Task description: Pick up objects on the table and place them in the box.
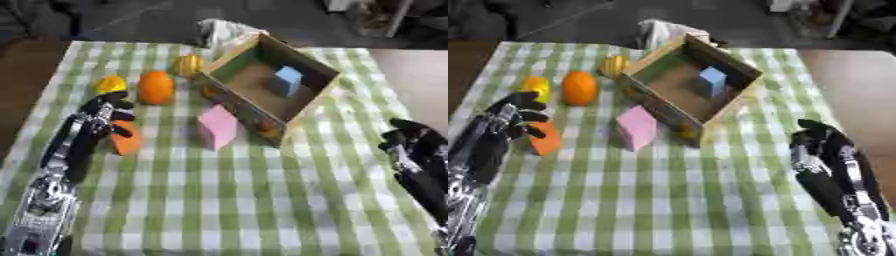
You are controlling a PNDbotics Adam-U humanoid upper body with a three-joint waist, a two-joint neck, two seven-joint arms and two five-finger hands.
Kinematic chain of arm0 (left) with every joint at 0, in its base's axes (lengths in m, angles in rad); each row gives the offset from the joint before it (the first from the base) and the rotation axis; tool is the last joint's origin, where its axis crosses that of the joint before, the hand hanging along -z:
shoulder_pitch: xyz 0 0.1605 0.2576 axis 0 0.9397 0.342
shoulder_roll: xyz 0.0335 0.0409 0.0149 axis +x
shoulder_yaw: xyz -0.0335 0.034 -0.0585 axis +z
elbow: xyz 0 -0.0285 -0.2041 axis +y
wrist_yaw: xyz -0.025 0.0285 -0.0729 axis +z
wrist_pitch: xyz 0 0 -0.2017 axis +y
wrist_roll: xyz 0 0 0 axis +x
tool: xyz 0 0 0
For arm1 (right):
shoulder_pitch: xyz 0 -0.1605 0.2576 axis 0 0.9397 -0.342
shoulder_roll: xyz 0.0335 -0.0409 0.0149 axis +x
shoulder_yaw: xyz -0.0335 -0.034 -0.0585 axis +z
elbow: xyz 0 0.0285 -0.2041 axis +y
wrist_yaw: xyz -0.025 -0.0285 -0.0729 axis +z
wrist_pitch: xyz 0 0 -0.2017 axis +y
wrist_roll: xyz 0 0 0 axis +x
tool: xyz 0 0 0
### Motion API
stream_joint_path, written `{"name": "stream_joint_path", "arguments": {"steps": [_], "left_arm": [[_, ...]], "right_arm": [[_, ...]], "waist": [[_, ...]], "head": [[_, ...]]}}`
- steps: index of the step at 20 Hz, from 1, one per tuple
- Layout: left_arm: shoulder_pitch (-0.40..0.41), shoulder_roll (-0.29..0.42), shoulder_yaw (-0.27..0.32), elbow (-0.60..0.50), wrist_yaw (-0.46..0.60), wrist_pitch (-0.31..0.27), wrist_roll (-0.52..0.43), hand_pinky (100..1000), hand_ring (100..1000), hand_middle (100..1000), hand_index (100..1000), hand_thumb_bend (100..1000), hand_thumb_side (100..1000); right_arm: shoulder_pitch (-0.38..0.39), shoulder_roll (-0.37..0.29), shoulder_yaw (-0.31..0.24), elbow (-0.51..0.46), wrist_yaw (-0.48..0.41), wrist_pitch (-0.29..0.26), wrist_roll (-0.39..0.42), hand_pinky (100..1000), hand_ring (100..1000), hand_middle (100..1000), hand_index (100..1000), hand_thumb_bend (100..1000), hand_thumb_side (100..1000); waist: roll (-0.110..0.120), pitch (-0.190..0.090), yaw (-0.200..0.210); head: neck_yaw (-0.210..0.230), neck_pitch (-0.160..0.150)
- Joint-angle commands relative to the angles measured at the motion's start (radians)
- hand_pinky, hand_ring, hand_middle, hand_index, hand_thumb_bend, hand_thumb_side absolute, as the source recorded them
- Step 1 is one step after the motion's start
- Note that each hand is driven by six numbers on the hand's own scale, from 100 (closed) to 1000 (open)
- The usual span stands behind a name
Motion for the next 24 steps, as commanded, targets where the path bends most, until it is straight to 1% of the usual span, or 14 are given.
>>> {"name": "stream_joint_path", "arguments": {"steps": [1,6,8,10,12,13,16,18,19,20,21,22,23,24], "left_arm": [[-0.012,0.006,0.003,-0.02,-0.002,-0.002,-0.003,557,681,676,834,100,842],[-0.015,0.012,0.005,-0.021,-0.004,-0.005,-0.003,557,682,676,834,100,836],[-0.019,0.022,0.008,-0.023,-0.009,-0.008,-0.004,559,685,680,835,100,820],[-0.027,0.047,0.012,-0.024,-0.016,-0.015,-0.007,560,688,683,836,100,804],[-0.04,0.081,0.014,-0.025,-0.032,-0.028,-0.021,565,698,695,840,100,769],[-0.048,0.103,0.014,-0.025,-0.045,-0.036,-0.031,572,704,703,843,100,709],[-0.068,0.176,0.002,-0.014,-0.088,-0.067,-0.072,598,720,722,857,100,632],[-0.084,0.231,-0.021,0.011,-0.122,-0.091,-0.105,624,734,738,871,100,551],[-0.093,0.257,-0.035,0.027,-0.138,-0.104,-0.121,647,743,750,883,100,467],[-0.107,0.284,-0.053,0.045,-0.155,-0.116,-0.138,656,745,753,885,100,432],[-0.119,0.31,-0.065,0.062,-0.171,-0.128,-0.154,673,748,759,889,100,349],[-0.136,0.335,-0.08,0.081,-0.186,-0.139,-0.169,680,749,761,891,100,311],[-0.155,0.36,-0.095,0.103,-0.202,-0.147,-0.184,696,750,765,894,100,228],[-0.177,0.386,-0.111,0.127,-0.217,-0.153,-0.2,700,750,765,894,112,207]], "right_arm": [[-0.01,-0.008,-0.005,-0.012,-0.004,-0.001,0.001,679,620,610,790,100,500],[-0.01,-0.008,-0.005,-0.011,-0.004,-0.001,0.002,679,620,610,789,100,502],[-0.01,-0.008,-0.005,-0.011,-0.004,-0.001,0.002,679,621,610,788,100,502],[-0.009,-0.009,-0.004,-0.011,-0.004,-0.001,0.004,679,621,611,787,100,503],[-0.009,-0.012,-0.004,-0.01,-0.003,-0.001,0.006,680,621,611,788,100,504],[-0.008,-0.014,-0.004,-0.01,-0.002,-0.001,0.006,680,621,611,788,100,504],[-0.006,-0.021,-0.005,-0.008,0.0,0.0,0.007,680,621,611,788,100,505],[-0.006,-0.026,-0.005,-0.008,0.002,-0.001,0.007,680,621,611,789,100,505],[-0.006,-0.028,-0.006,-0.008,0.003,-0.001,0.007,680,621,611,789,100,505],[-0.005,-0.031,-0.006,-0.007,0.003,-0.001,0.007,680,621,611,789,100,505],[-0.004,-0.032,-0.006,-0.007,0.004,-0.001,0.007,680,621,611,789,100,506],[-0.003,-0.034,-0.006,-0.006,0.005,-0.001,0.007,680,621,611,789,100,507],[-0.002,-0.036,-0.006,-0.006,0.005,-0.001,0.007,680,621,611,789,100,507],[0.0,-0.038,-0.006,-0.005,0.006,-0.001,0.007,680,621,611,789,100,508]], "waist": [[0.001,-0.01,0.0],[0.0,-0.011,0.0],[0.001,-0.011,-0.001],[0.001,-0.011,-0.001],[0.004,-0.013,-0.002],[0.007,-0.013,-0.002],[0.017,-0.016,-0.004],[0.023,-0.017,-0.006],[0.026,-0.018,-0.007],[0.029,-0.019,-0.008],[0.031,-0.02,-0.008],[0.034,-0.022,-0.008],[0.037,-0.023,-0.008],[0.039,-0.025,-0.007]], "head": [[0.001,0.004],[0.002,0.004],[0.002,0.004],[0.002,0.004],[0.001,0.004],[0.0,0.004],[-0.004,0.004],[-0.006,0.004],[-0.007,0.004],[-0.009,0.004],[-0.01,0.004],[-0.012,0.004],[-0.013,0.004],[-0.016,0.004]]}}
